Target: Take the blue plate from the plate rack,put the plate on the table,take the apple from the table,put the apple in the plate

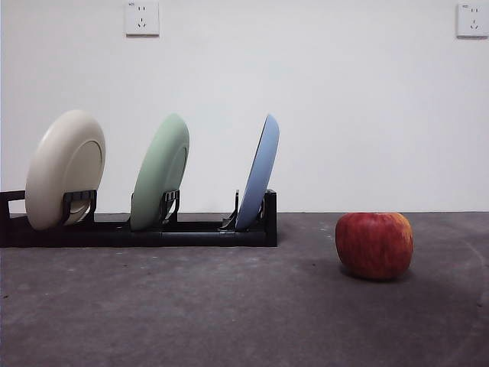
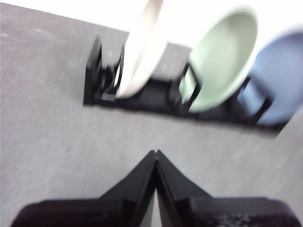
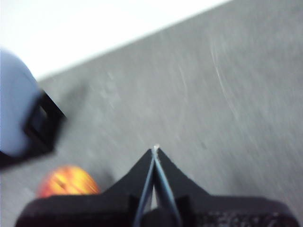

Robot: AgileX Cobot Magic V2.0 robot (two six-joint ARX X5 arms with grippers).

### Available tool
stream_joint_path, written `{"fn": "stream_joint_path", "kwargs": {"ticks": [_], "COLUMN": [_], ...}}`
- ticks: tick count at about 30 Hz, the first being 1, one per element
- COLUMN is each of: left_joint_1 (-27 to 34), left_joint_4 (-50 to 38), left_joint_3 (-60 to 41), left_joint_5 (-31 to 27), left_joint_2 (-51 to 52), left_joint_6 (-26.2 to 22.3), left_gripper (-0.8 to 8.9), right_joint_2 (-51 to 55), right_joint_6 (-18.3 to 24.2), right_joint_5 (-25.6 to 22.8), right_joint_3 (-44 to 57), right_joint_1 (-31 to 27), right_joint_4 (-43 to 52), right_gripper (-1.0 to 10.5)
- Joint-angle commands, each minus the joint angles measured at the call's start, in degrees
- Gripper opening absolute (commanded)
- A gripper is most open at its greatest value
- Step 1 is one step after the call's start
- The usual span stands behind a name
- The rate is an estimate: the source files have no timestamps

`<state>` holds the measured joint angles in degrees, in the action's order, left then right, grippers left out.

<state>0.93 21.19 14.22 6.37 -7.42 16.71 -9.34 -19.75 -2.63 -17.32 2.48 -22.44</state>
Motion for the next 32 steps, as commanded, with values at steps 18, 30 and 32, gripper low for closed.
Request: {"fn": "stream_joint_path", "kwargs": {"ticks": [18,30,32], "left_joint_1": [-0.35,-21.53,-23.74], "left_joint_4": [11.47,23.78,25.99], "left_joint_3": [47.28,92.06,100.61], "left_joint_5": [22.75,23.67,23.71], "left_joint_2": [-49.44,-94.92,-102.22], "left_joint_6": [1.07,-2.82,-2.82], "left_gripper": [-0.05,-0.06,-0.06], "right_joint_2": [-45.18,-61.37,-61.33], "right_joint_6": [1.33,4.98,5.22], "right_joint_5": [10.47,18.29,18.29], "right_joint_3": [-48.28,-55.71,-55.74], "right_joint_1": [-0.09,8.5,8.41], "right_joint_4": [-28.11,-30.34,-31.63], "right_gripper": [0.0,0.0,0.0]}}
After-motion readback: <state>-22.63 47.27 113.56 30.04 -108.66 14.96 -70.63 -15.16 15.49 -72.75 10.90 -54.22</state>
